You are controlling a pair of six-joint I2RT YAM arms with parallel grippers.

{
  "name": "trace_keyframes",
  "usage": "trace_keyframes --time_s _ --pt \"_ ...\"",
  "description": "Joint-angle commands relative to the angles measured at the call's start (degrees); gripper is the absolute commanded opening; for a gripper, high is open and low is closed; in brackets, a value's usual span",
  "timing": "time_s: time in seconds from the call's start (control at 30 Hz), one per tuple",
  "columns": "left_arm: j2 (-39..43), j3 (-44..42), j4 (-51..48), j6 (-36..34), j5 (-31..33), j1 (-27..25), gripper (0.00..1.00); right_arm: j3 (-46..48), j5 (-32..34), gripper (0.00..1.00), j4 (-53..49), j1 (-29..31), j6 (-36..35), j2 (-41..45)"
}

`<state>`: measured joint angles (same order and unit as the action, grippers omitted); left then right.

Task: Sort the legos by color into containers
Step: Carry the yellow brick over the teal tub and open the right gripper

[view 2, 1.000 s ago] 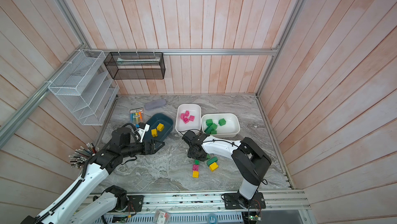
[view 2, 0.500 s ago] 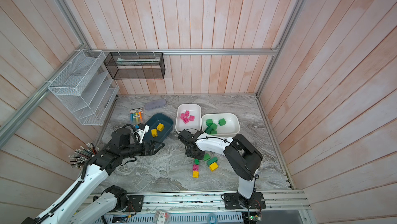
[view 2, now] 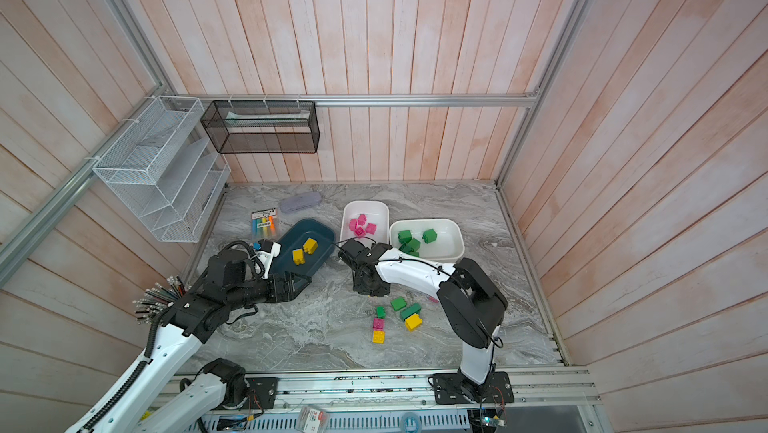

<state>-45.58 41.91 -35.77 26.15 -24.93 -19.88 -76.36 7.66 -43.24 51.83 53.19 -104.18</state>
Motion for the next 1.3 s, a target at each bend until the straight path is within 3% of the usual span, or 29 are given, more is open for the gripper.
trace_keyframes --time_s 0.0,0.23,0.47,0.93,1.07,1.27 --pt "0.9 3.1 -4.9 0.4 4.1 0.3 1.00 -4.7 -1.5 0.27 2.3 0.4 -10.0 1.3" --pt "3.4 4.8 -8.8 2.8 7.2 0.5 1.00 -10.3 -11.6 0.30 18.9 0.5 -22.1 -0.5" --pt "3.7 6.1 -11.4 3.1 10.2 0.9 1.00 -21.3 -18.5 0.30 24.7 -0.1 -24.3 -11.6" --pt "4.8 4.5 -10.6 3.1 10.0 2.0 1.00 -49.0 -3.3 0.31 6.1 -1.6 -25.5 -33.3" --pt "4.8 3.4 -10.3 2.9 9.5 2.1 1.00 -53.9 -1.6 0.38 1.7 -1.8 -26.7 -36.5" --pt "4.7 3.4 -10.0 2.6 8.9 2.2 1.00 -53.9 -2.4 0.52 0.3 -2.6 -28.0 -35.0"
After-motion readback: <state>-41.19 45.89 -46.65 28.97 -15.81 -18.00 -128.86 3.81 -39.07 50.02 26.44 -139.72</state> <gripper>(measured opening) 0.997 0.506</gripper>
